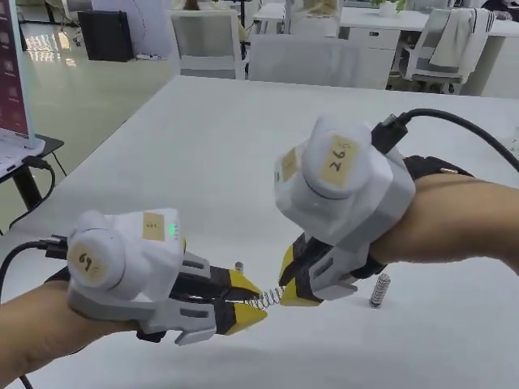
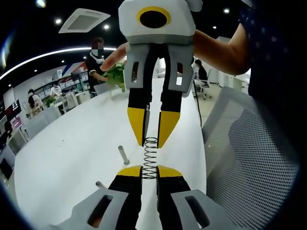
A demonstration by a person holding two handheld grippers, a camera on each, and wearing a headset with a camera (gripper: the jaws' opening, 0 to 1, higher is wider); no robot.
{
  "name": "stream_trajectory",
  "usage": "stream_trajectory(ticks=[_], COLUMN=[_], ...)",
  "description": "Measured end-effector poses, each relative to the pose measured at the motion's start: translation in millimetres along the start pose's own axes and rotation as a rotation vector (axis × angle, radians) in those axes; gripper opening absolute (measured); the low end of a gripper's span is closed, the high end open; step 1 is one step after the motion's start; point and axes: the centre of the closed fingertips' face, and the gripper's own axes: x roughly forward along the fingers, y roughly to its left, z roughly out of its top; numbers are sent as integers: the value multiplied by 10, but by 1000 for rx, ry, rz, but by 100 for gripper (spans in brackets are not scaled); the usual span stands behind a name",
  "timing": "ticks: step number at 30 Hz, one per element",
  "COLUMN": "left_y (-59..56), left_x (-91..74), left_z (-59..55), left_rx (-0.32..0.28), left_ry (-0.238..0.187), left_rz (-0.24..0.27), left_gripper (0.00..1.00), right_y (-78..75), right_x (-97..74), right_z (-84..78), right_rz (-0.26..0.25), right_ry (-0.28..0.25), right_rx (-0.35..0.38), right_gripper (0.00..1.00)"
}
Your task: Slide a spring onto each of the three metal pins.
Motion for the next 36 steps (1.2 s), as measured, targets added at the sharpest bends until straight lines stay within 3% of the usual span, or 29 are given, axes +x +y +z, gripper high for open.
stream_trajectory(ticks=[16, 27, 36], left_y=[-27, -48, -56], left_x=[7, 3, -11], left_z=[4, -16, 30], left_rx=[-3, -10, -10], left_ry=[-5, -1, -15], left_rz=[-6, -10, -10], left_gripper=[3, 2, 2], right_y=[23, 9, 40], right_x=[-69, -75, -50], right_z=[201, 175, 166], right_rz=[-16, -8, 23], right_ry=[-26, -45, -97], right_rx=[-41, -24, 19], right_gripper=[8, 12, 14])
